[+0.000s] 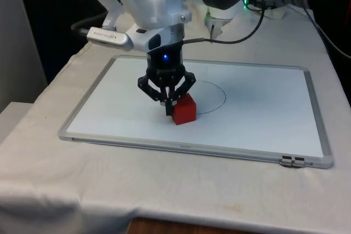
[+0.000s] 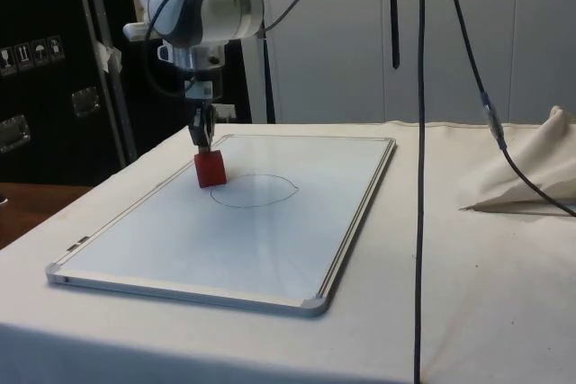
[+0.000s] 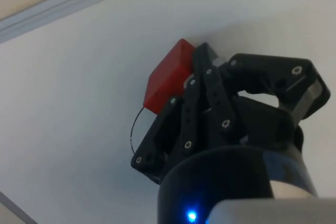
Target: Push the cube into the marked area.
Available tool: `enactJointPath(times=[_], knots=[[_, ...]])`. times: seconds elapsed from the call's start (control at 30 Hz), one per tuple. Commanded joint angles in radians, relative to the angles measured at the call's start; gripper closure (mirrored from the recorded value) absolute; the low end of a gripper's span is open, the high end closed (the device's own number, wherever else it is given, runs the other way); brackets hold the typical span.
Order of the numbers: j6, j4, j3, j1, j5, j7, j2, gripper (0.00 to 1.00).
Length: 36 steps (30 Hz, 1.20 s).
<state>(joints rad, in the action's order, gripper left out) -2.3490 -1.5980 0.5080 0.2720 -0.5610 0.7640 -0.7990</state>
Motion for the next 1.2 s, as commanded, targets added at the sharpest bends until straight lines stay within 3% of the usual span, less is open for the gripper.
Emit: enactJointPath(times=[0.0, 0.23, 0.27, 0.3, 0.53, 0.57, 0.6, 0.83, 0.87, 0.9, 1.0, 1.1, 1.13, 1.17], knots=[[0.002, 0.015, -0.003, -0.002, 0.0, -0.004, -0.013, 1.0], [0.007, 0.044, -0.005, 0.006, 0.0, -0.045, -0.03, 1.0], [0.01, 0.048, -0.006, 0.001, 0.0, -0.039, -0.029, 1.0], [0.007, 0.042, -0.006, 0.008, 0.0, -0.046, -0.028, 1.0], [-0.002, 0.012, -0.01, 0.021, 0.002, -0.047, -0.008, 1.0], [0.01, 0.03, -0.013, 0.012, 0.001, -0.046, -0.015, 1.0], [-0.003, 0.006, -0.01, 0.021, 0.002, -0.045, -0.005, 1.0], [-0.013, -0.053, -0.009, 0.029, 0.002, -0.033, 0.032, 1.0], [0.006, -0.026, -0.013, 0.019, 0.001, -0.036, 0.019, 1.0], [-0.014, -0.06, -0.009, 0.03, 0.002, -0.032, 0.038, 1.0], [-0.016, -0.089, -0.014, 0.038, 0.008, -0.031, 0.059, 1.0], [-0.02, -0.111, -0.021, 0.041, 0.014, -0.029, 0.075, 1.0], [-0.003, -0.091, -0.025, 0.031, 0.015, -0.034, 0.064, 1.0], [-0.024, -0.127, -0.027, 0.041, 0.019, -0.028, 0.087, 1.0]])
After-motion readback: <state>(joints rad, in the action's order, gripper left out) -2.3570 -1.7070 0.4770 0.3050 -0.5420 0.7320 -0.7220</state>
